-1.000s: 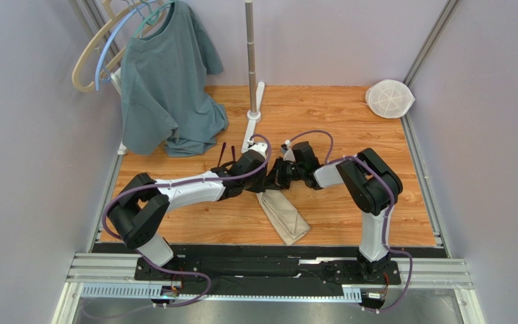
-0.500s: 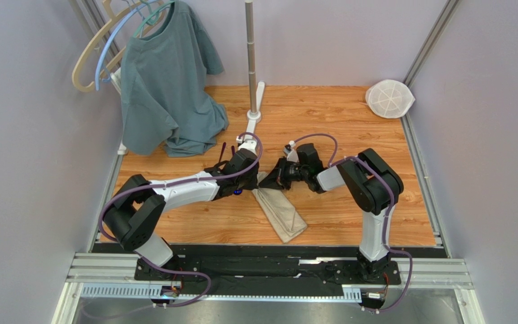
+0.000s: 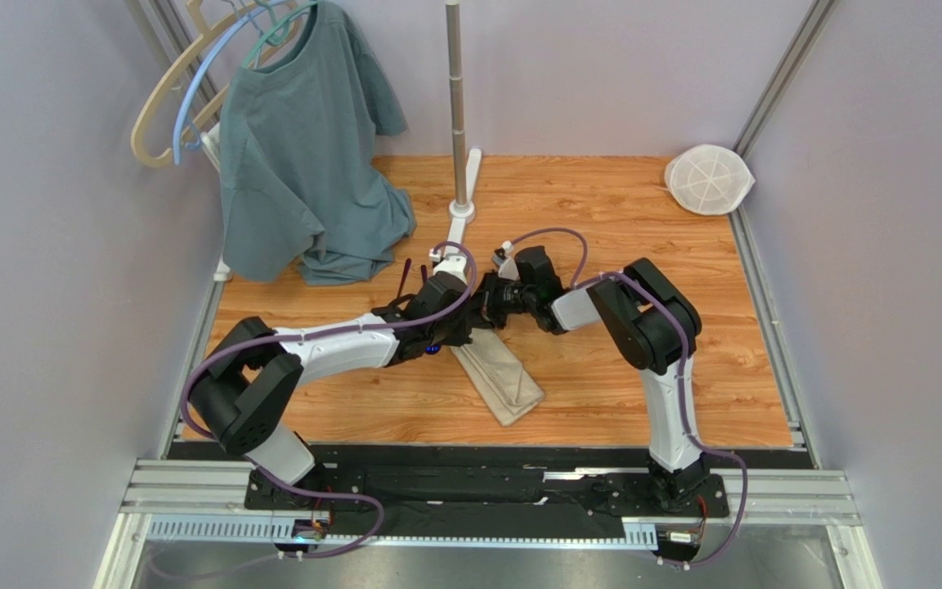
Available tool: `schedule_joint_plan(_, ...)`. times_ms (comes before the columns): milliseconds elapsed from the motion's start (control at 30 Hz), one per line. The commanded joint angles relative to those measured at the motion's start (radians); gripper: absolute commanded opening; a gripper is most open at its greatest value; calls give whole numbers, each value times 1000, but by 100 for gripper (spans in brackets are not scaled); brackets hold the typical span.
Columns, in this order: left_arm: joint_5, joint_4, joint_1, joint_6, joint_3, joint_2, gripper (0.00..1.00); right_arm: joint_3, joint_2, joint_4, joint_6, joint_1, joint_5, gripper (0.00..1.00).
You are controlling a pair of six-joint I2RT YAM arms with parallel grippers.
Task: Fold the napkin into a case and place the utensils inside
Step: Stuff the top corner of the smaller-rectangle-folded napkin into the folded napkin.
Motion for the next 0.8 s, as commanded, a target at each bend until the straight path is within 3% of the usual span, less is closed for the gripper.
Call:
schedule_joint_plan(0, 0, 32, 7, -1, 21, 33, 0, 48, 28, -32, -38, -2, 17, 0)
schedule_joint_plan(367, 1, 21, 34, 10, 74, 30, 0, -81, -257, -339, -287, -33, 86, 0)
schedule_joint_plan(700, 58, -17, 38, 16, 143, 112, 0, -150, -163, -167, -187, 47, 85, 0)
schedule_joint_plan(767, 53, -30, 38, 24, 141, 90, 9, -190, -203, -131, -171, 26, 70, 0)
